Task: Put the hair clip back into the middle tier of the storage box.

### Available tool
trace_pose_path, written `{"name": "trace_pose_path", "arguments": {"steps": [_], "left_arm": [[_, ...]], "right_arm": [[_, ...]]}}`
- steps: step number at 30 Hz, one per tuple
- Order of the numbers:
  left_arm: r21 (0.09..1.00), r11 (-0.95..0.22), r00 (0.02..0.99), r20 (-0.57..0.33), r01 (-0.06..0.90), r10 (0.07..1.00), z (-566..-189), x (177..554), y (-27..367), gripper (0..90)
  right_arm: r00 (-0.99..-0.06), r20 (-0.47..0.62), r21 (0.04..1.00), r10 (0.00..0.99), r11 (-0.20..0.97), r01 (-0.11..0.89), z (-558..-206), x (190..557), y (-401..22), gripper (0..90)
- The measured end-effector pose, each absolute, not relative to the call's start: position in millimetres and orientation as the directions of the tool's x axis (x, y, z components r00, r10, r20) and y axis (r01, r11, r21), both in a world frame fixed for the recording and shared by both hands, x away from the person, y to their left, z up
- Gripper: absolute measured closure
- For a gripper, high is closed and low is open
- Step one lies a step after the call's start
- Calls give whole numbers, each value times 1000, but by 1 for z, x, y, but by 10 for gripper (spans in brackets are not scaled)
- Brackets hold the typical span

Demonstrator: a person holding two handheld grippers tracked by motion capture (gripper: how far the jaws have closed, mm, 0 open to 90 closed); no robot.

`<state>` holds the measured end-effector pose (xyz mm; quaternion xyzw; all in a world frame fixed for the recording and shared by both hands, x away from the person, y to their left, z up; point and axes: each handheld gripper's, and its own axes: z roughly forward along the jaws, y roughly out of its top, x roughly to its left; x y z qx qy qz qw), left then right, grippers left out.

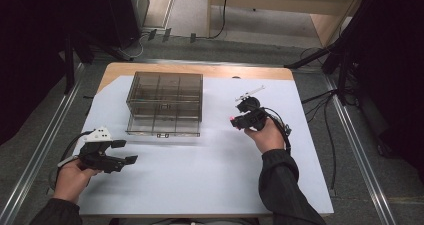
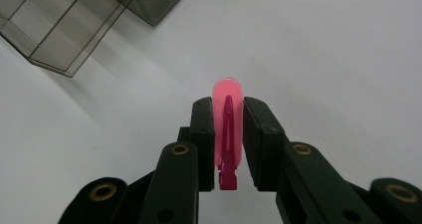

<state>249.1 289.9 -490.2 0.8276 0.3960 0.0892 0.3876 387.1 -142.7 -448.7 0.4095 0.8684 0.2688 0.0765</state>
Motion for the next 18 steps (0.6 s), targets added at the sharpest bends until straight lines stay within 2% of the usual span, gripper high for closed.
{"name": "trace_pose_path", "arguments": {"steps": [18], "left_arm": [[711, -387, 672, -161, 587, 723, -490, 247, 289, 243]], "right_arm": [[-688, 118, 553, 716, 529, 644, -442, 380, -121, 776]]}}
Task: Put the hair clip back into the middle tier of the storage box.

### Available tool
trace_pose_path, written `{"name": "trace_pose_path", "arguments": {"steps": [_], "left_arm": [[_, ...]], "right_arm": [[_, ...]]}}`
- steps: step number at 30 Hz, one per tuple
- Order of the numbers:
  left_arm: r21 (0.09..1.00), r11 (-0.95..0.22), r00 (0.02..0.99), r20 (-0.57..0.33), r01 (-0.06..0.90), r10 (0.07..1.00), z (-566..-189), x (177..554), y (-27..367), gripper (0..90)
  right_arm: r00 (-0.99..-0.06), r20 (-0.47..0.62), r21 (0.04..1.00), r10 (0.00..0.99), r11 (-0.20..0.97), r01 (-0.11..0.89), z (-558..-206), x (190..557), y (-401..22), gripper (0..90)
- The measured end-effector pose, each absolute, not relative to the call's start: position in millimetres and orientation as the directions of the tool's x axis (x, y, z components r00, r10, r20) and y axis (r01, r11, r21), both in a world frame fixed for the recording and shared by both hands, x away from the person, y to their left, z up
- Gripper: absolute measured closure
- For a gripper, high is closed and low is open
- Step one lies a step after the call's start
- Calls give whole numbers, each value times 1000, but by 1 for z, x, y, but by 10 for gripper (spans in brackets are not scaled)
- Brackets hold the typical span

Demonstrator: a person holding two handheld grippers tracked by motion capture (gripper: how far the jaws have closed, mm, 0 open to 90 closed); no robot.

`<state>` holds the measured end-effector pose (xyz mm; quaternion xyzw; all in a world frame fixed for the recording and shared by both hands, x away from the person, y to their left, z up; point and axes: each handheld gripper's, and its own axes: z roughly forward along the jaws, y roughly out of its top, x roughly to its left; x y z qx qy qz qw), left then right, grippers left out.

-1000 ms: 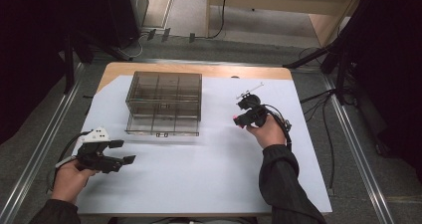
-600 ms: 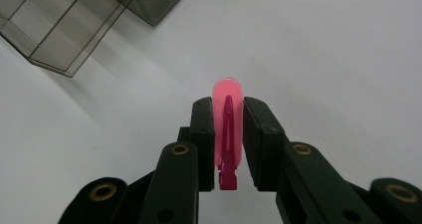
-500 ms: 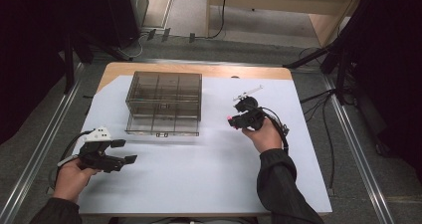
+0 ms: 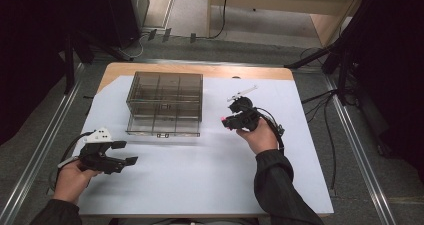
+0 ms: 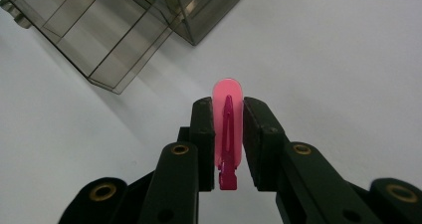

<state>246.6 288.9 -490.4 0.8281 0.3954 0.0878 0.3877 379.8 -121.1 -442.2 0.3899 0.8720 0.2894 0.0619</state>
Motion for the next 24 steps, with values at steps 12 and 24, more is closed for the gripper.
{"name": "trace_pose_path", "arguments": {"steps": [12, 24], "left_arm": [[712, -387, 669, -156, 587, 727, -491, 242, 290, 243], [713, -378, 661, -158, 590, 733, -492, 236, 291, 243]], "right_arm": [[-710, 111, 560, 695, 547, 622, -437, 379, -107, 777], [-739, 107, 564, 666, 571, 596, -432, 380, -91, 776]]}}
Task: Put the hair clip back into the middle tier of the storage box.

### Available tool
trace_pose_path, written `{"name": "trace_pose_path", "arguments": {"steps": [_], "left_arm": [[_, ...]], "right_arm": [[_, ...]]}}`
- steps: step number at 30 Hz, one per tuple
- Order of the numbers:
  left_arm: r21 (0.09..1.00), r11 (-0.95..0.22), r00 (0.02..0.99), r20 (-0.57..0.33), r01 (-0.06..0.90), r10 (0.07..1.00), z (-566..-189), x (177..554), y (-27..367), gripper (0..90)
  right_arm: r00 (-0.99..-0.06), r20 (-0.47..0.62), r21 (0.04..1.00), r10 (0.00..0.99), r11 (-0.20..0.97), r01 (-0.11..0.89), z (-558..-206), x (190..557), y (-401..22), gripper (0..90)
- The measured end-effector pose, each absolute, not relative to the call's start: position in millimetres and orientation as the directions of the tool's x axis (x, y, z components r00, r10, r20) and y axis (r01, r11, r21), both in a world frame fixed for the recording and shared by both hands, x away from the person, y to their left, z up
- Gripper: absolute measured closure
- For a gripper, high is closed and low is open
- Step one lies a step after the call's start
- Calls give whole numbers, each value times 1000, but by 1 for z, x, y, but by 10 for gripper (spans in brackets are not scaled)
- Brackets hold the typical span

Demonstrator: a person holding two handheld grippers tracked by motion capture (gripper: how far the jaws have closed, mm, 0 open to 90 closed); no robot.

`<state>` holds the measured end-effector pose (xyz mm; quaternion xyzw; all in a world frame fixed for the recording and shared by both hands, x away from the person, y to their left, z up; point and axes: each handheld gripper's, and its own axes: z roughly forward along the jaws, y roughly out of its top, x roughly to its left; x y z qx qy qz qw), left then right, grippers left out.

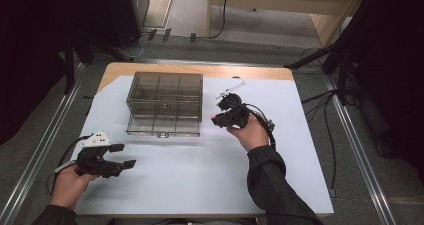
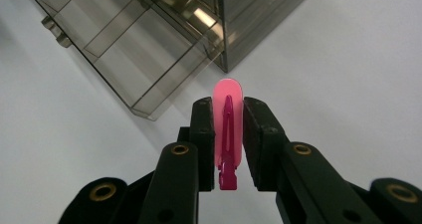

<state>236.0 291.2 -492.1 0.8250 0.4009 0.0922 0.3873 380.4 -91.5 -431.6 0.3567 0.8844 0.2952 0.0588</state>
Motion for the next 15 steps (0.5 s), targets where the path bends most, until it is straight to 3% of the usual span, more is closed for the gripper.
{"name": "trace_pose_path", "arguments": {"steps": [15], "left_arm": [[719, -372, 654, -151, 587, 742, -492, 231, 295, 242]], "right_arm": [[-763, 105, 564, 638, 593, 574, -425, 381, -71, 776]]}}
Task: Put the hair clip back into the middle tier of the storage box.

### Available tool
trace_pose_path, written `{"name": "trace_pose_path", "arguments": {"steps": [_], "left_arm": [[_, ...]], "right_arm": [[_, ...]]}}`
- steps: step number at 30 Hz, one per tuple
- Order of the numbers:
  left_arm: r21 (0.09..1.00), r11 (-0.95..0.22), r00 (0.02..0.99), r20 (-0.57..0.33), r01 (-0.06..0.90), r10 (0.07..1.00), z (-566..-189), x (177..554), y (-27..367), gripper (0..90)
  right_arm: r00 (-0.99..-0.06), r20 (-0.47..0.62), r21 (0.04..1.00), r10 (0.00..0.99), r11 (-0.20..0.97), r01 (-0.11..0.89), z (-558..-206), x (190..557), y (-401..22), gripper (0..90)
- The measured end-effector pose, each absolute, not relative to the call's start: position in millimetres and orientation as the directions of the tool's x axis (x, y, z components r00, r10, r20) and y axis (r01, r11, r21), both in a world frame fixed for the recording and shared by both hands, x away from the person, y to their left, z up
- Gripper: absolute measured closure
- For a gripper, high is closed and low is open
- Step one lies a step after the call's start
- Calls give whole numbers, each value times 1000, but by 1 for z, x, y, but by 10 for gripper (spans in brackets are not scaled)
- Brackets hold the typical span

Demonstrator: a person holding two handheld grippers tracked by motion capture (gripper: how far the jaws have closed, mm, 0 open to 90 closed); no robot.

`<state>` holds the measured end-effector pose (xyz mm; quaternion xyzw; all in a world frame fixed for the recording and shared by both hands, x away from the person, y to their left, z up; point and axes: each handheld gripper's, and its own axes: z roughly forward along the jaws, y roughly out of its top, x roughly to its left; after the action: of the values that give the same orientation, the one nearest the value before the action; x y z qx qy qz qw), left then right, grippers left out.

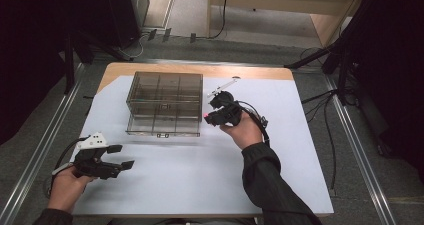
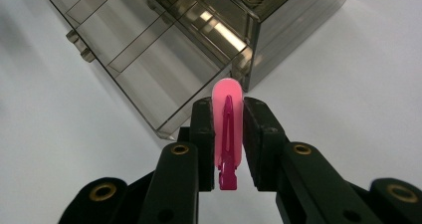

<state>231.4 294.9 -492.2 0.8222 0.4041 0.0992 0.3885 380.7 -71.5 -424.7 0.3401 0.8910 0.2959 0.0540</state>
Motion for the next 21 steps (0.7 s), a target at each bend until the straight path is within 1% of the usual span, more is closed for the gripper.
{"name": "trace_pose_path", "arguments": {"steps": [21], "left_arm": [[716, -378, 660, -152, 587, 736, -492, 231, 294, 242]], "right_arm": [[-779, 104, 568, 618, 606, 557, -420, 381, -55, 776]]}}
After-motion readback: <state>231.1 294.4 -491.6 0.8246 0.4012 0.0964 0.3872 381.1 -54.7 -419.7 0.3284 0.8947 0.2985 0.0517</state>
